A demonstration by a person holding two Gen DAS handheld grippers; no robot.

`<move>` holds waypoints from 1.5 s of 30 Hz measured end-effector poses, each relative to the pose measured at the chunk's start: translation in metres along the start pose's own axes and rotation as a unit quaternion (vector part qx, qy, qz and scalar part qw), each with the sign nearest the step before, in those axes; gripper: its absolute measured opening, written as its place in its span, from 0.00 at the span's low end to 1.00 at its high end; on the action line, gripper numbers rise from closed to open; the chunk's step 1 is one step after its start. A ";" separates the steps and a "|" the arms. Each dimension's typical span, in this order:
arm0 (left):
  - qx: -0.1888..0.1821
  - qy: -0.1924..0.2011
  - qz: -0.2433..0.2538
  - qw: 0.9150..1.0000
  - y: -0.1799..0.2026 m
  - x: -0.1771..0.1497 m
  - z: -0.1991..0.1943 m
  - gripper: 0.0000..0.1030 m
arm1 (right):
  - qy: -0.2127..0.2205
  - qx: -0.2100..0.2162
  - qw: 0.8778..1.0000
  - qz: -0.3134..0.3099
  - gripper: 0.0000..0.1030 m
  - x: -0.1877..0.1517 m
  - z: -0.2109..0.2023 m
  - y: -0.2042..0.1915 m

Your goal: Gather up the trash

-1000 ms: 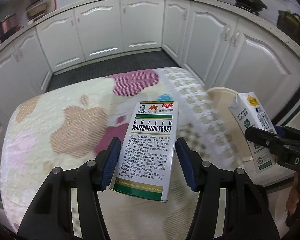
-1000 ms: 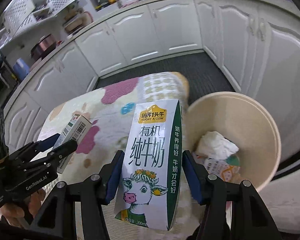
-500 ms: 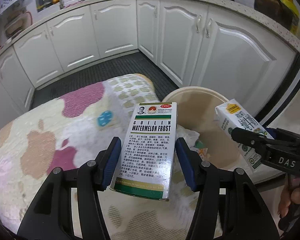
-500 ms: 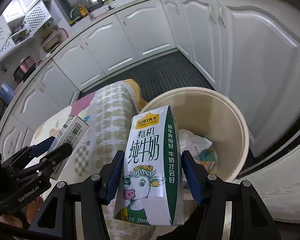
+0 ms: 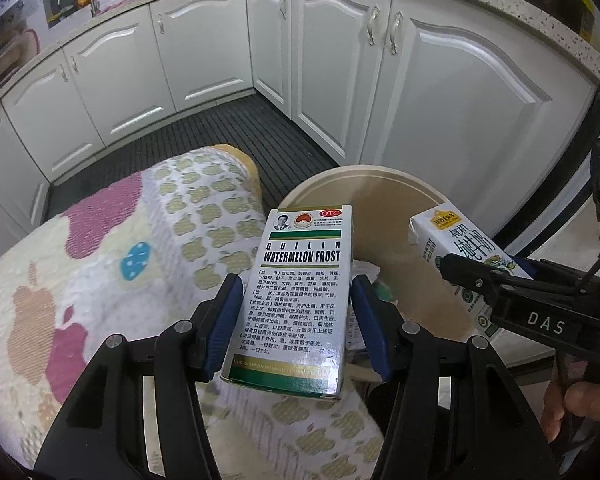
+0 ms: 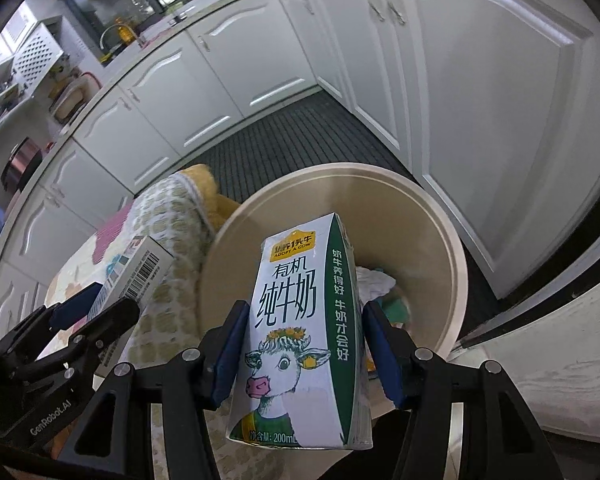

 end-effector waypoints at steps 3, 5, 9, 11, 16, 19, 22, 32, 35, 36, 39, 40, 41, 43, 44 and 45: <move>-0.010 -0.008 -0.005 1.000 0.005 0.000 0.009 0.53 | 0.001 -0.005 1.000 0.010 0.54 0.002 0.005 0.008; -0.020 -0.013 -0.012 1.000 0.005 0.000 0.014 0.54 | 0.005 -0.004 1.000 0.018 0.54 0.005 0.010 0.011; -0.034 0.002 -0.026 0.999 0.005 0.002 0.013 0.65 | 0.006 -0.005 1.000 0.026 0.68 0.007 0.016 0.013; -0.035 0.010 -0.030 0.999 0.002 0.001 0.011 0.69 | 0.008 -0.006 1.000 0.028 0.69 0.005 0.014 0.015; -0.028 0.001 -0.037 0.999 -0.004 -0.005 0.012 0.69 | -0.005 -0.008 0.999 0.031 0.69 -0.010 0.013 0.018; -0.017 0.001 -0.034 0.999 -0.006 -0.007 0.011 0.69 | -0.007 -0.013 1.000 0.019 0.69 -0.018 0.010 0.015; -0.005 0.005 -0.030 1.000 -0.009 -0.008 0.006 0.69 | -0.007 -0.012 1.000 0.009 0.69 -0.025 0.008 0.011; 0.028 0.035 -0.024 0.999 -0.020 -0.012 -0.022 0.69 | 0.024 -0.023 0.999 -0.010 0.69 -0.028 -0.017 -0.005; 0.036 0.047 -0.033 0.998 -0.027 -0.015 -0.035 0.69 | 0.042 -0.021 0.999 -0.016 0.69 -0.029 -0.030 -0.014; 0.038 0.054 -0.037 0.997 -0.030 -0.016 -0.042 0.69 | 0.047 -0.021 0.998 -0.020 0.70 -0.029 -0.033 -0.018; 0.046 0.070 -0.037 0.996 -0.034 -0.019 -0.058 0.69 | 0.062 -0.018 0.997 -0.037 0.71 -0.032 -0.045 -0.034; 0.049 0.074 -0.036 0.995 -0.034 -0.019 -0.062 0.69 | 0.068 -0.017 0.997 -0.042 0.71 -0.032 -0.049 -0.040; 0.053 0.080 -0.034 0.995 -0.035 -0.020 -0.067 0.69 | 0.072 -0.015 0.996 -0.045 0.72 -0.033 -0.052 -0.043; 0.061 0.091 -0.030 0.994 -0.038 -0.022 -0.078 0.69 | 0.080 -0.010 0.996 -0.049 0.72 -0.035 -0.059 -0.052; 0.064 0.096 -0.028 0.993 -0.039 -0.023 -0.085 0.69 | 0.083 -0.008 0.995 -0.049 0.73 -0.036 -0.063 -0.056; 0.066 0.101 -0.028 0.992 -0.040 -0.023 -0.089 0.69 | 0.087 -0.006 0.995 -0.049 0.73 -0.036 -0.066 -0.059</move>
Point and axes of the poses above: each gripper's, at about its wrist camera, not at the fingertips, and z roughly the way its jaws point, y to its right, x to its top, the point moved 5 cm from there along z, roughly the way its jaws point, and after that the axes turned 11 degrees about y, right-handed, at the moved point
